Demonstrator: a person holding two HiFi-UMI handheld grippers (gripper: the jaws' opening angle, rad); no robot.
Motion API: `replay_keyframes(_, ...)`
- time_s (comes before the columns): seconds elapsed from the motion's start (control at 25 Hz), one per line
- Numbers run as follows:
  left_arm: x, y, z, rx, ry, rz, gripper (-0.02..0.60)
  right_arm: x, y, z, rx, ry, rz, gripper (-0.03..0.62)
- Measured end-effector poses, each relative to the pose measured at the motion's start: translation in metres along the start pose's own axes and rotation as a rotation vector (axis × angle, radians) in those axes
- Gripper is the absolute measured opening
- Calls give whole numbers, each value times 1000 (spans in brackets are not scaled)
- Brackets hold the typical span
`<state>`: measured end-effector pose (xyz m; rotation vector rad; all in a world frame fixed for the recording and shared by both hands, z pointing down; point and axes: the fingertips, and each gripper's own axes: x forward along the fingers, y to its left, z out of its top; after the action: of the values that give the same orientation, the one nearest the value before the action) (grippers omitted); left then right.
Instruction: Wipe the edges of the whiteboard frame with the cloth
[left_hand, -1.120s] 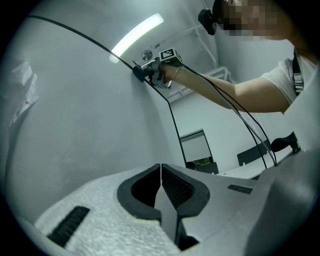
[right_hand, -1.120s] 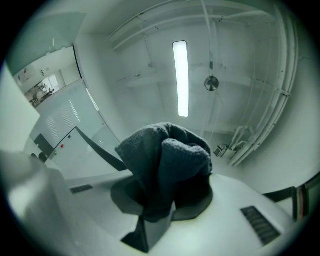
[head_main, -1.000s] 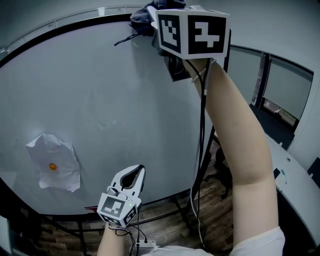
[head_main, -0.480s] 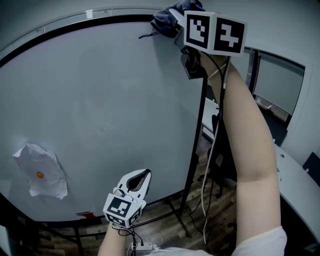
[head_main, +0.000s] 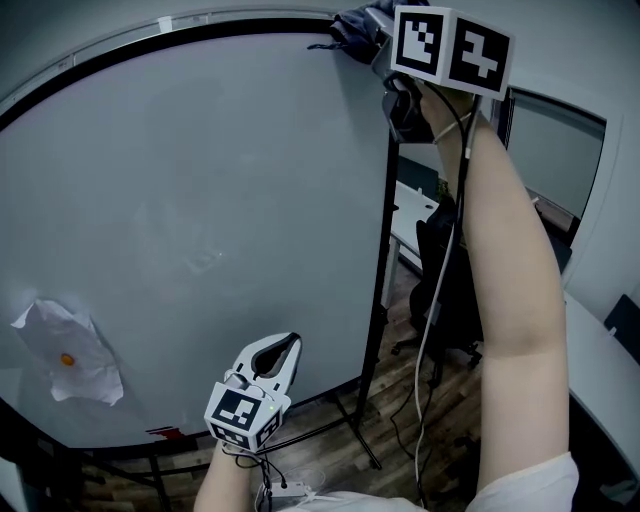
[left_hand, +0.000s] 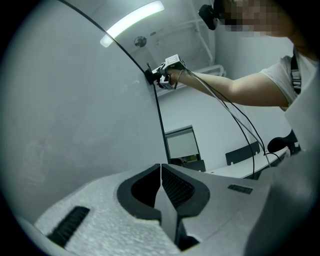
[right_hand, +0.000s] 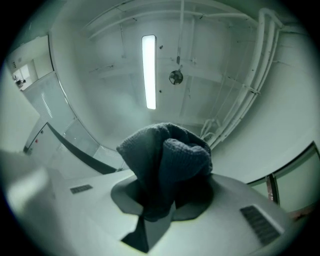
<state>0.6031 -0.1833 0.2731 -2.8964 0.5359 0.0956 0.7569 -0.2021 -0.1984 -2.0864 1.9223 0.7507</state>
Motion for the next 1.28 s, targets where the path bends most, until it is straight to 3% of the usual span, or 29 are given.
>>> replay_keyframes(0.2,7,-11,-6,-10,6,-17,23,-9,-28,-14,8,31,-61,77)
replay_keyframes(0.44,11,-31,-16,-14,26,-55,24,-21,-46,-37,66,48,-59,77)
replay_keyframes(1.28,6,-61,-45,-72,55,-66,24,-69,-27,-129,21,205,-80,77)
